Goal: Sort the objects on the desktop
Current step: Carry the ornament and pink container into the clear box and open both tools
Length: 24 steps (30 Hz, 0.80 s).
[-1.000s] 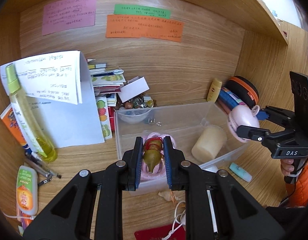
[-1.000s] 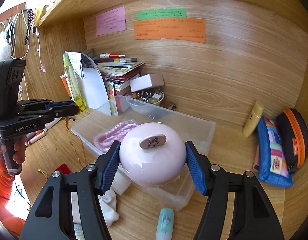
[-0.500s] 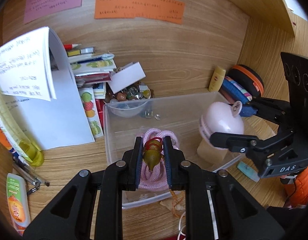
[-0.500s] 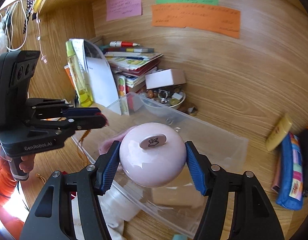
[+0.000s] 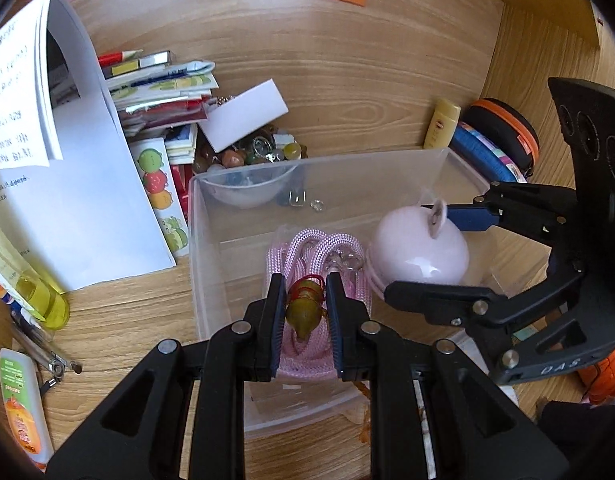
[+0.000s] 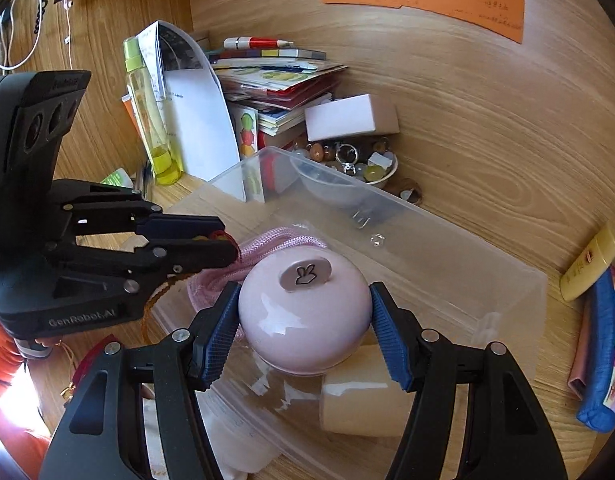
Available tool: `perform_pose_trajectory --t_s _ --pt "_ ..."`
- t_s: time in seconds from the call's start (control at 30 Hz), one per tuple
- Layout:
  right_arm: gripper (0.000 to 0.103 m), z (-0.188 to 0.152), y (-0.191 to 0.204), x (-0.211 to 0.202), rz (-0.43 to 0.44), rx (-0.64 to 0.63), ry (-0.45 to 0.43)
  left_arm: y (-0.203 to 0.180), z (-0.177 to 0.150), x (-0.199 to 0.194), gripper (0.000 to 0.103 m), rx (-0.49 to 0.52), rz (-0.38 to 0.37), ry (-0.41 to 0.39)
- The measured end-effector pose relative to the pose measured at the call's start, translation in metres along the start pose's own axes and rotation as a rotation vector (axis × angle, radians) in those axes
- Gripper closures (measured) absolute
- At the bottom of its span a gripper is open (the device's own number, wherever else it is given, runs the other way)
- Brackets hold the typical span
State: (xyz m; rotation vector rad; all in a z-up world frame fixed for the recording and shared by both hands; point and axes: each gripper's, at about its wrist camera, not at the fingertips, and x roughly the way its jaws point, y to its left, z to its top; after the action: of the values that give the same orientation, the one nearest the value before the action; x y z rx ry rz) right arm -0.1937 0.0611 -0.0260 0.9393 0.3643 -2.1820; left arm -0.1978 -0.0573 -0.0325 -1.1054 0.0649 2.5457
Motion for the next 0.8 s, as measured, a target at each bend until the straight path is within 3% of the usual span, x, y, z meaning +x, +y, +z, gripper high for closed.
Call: perform_pose_trajectory --t_s 0.43,0.5,0.57,0.7,0.8 --pt "0.043 -0.001 0.002 0.012 0.030 0.017 0.041 -0.005 0.001 0.002 0.083 0.007 0.017 0.022" --pt "0.043 -0.001 0.004 0.012 0.027 0.008 0.053 -0.007 0.001 0.001 0.079 0.023 0.048 0.011" --pt "0.042 0.000 0.007 0.010 0.009 -0.017 0.049 -0.010 0.001 -0.002 0.067 0.035 0.067 -0.003" --pt "0.036 0.000 0.014 0.000 -0.018 -0.069 0.026 -0.011 0.001 -0.012 0.060 0.032 0.075 -0.023" --pt "0.032 0.000 0.017 -0.010 -0.046 -0.093 0.005 -0.013 0.001 -0.021 0.047 0.040 0.096 -0.050"
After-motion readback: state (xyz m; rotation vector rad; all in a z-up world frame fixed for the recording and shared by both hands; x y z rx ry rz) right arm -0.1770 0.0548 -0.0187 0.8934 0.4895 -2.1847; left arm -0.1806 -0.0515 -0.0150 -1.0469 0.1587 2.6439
